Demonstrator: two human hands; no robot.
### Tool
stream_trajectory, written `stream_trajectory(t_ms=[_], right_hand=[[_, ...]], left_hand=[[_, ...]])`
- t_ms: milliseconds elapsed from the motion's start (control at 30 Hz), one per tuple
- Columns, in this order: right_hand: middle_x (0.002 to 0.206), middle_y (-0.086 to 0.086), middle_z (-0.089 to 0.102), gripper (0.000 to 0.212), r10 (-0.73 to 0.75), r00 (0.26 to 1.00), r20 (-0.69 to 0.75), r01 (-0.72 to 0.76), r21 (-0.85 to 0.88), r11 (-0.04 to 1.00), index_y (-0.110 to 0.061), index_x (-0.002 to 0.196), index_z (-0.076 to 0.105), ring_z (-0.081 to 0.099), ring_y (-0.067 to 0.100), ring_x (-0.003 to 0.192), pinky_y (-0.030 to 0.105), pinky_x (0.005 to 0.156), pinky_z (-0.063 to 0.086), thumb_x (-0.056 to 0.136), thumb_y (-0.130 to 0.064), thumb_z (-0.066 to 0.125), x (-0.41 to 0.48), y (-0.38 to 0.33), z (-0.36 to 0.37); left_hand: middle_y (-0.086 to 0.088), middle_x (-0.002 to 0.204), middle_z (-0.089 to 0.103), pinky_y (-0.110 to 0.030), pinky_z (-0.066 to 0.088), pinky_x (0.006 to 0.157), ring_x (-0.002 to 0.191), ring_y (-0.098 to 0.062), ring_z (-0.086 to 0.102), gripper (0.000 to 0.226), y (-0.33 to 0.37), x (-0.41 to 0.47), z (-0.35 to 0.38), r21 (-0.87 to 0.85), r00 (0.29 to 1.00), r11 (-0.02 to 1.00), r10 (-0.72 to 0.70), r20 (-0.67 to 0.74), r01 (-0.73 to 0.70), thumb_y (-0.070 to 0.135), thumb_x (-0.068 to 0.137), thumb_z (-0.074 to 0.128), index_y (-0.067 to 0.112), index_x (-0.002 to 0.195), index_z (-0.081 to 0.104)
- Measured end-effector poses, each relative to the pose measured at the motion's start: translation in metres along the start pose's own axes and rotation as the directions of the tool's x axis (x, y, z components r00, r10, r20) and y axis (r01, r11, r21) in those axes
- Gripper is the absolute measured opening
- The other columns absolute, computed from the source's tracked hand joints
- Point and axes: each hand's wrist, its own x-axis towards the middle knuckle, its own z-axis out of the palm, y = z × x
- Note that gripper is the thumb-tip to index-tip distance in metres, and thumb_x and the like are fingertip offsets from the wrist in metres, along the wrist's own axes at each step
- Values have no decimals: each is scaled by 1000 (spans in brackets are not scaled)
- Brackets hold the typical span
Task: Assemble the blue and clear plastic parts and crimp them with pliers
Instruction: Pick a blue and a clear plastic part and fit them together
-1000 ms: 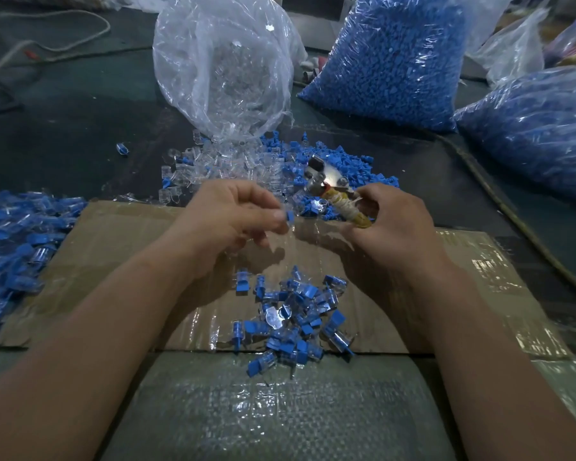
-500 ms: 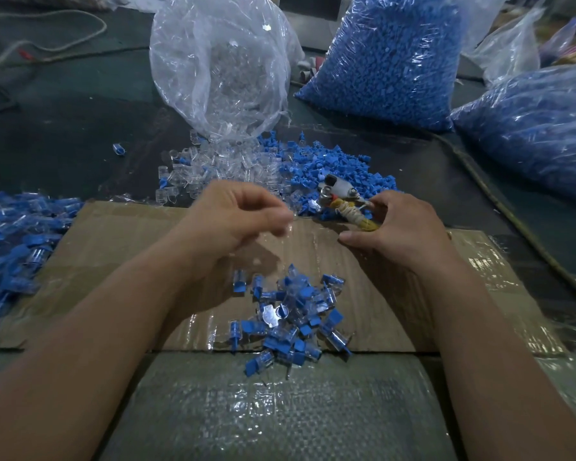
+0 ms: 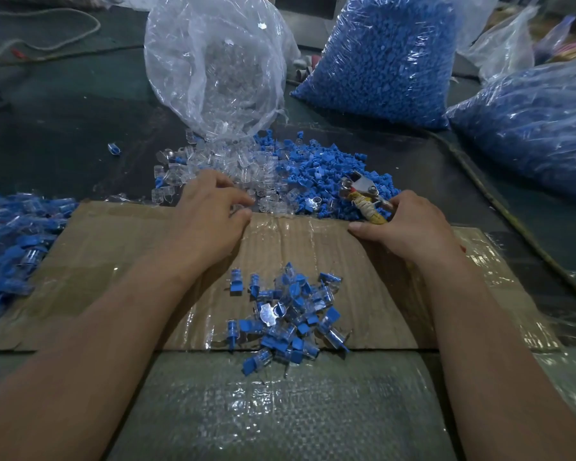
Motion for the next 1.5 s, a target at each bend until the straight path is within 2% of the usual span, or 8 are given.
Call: stream_trajectory(t_ms=[233, 467, 667, 867, 967, 1167, 1300, 1500], right_hand=[[124, 11, 50, 85, -20, 1000, 14, 21, -50, 999, -11, 123, 45, 46, 29, 112, 39, 89, 40, 64, -69, 64, 1, 1, 1], [124, 12, 48, 83, -33, 999, 37, 36, -76, 996, -11, 124, 45, 44, 29, 113, 39, 89, 39, 66, -69, 61, -1, -1, -2], [120, 11, 51, 84, -30, 999, 46, 34, -105, 994, -11, 121, 48, 48, 28, 107, 43, 90, 43, 66, -74, 55, -3, -3, -3], [118, 9, 52, 80, -54, 999, -1, 54, -85, 995, -13, 118, 50, 49, 27, 104, 41, 87, 44, 69, -76, 49, -3, -4, -1], [121, 9, 52, 79, -49, 999, 6, 49, -81, 995, -14, 122, 49, 49, 27, 107, 41, 88, 43, 70, -74, 50, -3, -3, 0], [114, 6, 61, 30, -369, 841, -395, 433, 83, 898, -13, 111, 64, 50, 20, 107, 21, 86, 26, 84, -27, 65, -15, -23, -4], [134, 4, 49, 29, -555, 810, -192, 545, -107, 832, -19, 117, 62, 35, 20, 128, 33, 108, 20, 88, -18, 58, -15, -37, 10], [155, 3, 12, 34, -432, 902, -19, 419, -211, 883, -22, 126, 52, -2, 21, 142, 47, 115, 4, 94, -29, 46, -6, -39, 21]], left_hand=[[7, 99, 38, -26, 25, 88, 105, -12, 36, 17, 2, -1, 0, -8, 998, 999, 34, -60, -35, 27, 86, 62, 19, 98, 70], [2, 98, 33, -36, 31, 97, 111, -20, 37, 47, 3, 0, -3, 78, 996, 997, -27, 87, 20, 39, 91, 50, 24, 136, 45], [-1, 104, 47, -39, 35, 98, 113, -22, 44, 34, 5, -1, -4, 32, 998, 999, -21, 65, 19, 33, 91, 53, 21, 123, 55], [8, 89, 54, -27, 36, 79, 87, -11, 50, 14, 10, -3, -7, -138, 998, 990, -46, -53, 38, 25, 86, 63, 19, 98, 61], [5, 92, 58, -26, 37, 83, 87, -9, 50, 22, 15, -6, -10, -176, 996, 984, -39, -83, 24, 22, 89, 59, 15, 110, 64], [9, 95, 61, -22, 50, 78, 74, 4, 54, 26, 22, -10, -14, -370, 998, 927, -58, 25, 64, 8, 89, 58, 16, 112, 65], [10, 89, 62, -20, 49, 80, 81, 2, 59, 23, 22, -11, -12, -474, 992, 872, -92, 88, 123, 9, 85, 63, 21, 105, 66], [11, 83, 64, -16, 49, 72, 77, -2, 62, 22, 23, -12, -12, -502, 993, 856, -102, 65, 121, 8, 79, 70, 20, 97, 67]])
